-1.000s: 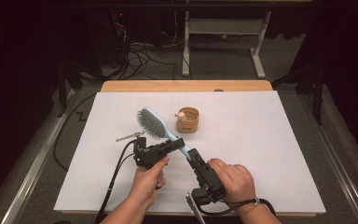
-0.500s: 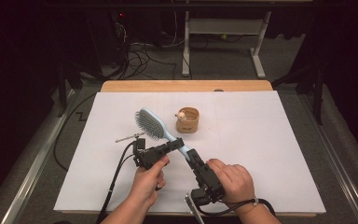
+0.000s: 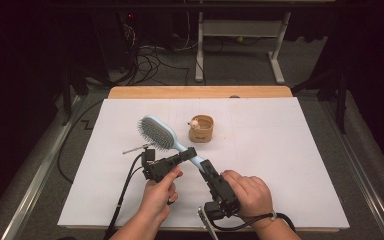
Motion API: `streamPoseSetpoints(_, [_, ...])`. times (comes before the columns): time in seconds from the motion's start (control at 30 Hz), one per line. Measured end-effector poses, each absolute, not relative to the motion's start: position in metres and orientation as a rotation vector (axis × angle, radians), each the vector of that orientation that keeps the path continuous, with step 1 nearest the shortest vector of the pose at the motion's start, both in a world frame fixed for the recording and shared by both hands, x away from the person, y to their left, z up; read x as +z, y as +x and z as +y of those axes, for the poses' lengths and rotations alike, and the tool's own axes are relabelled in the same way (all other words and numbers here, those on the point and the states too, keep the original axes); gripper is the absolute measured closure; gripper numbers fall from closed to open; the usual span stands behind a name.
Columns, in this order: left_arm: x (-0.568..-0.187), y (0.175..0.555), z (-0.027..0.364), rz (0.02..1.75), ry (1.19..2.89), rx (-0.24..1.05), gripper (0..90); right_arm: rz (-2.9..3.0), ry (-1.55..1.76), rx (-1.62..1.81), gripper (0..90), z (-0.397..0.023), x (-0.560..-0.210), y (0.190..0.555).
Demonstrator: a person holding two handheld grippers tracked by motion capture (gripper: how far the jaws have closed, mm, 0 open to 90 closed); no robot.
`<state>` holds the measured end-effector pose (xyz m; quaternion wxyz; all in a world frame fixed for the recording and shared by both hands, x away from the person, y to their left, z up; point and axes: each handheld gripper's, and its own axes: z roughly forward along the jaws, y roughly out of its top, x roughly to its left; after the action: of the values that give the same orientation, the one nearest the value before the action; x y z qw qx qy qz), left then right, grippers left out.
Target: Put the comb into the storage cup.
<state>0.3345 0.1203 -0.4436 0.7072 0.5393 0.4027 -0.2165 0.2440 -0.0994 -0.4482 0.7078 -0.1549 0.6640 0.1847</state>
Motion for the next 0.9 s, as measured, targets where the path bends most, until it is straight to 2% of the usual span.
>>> streamPoseSetpoints(0.3, [-0.4432,0.3339,0.1206,0.896,1.192,-0.485,63.0,1.475,-0.352,0.409,59.8,-0.0985,-0.4489,0.2432])
streamPoseSetpoints(0.47, [-0.4400,0.3327,0.1199,0.883,1.194,-0.463,68.8,1.484,-0.377,0.410,56.7,-0.0965,-0.4517,0.2423])
streamPoseSetpoints(0.9, [-0.4387,0.3321,0.1198,0.874,1.188,-0.464,69.9,1.484,-0.375,0.414,55.9,-0.0966,-0.4505,0.2423])
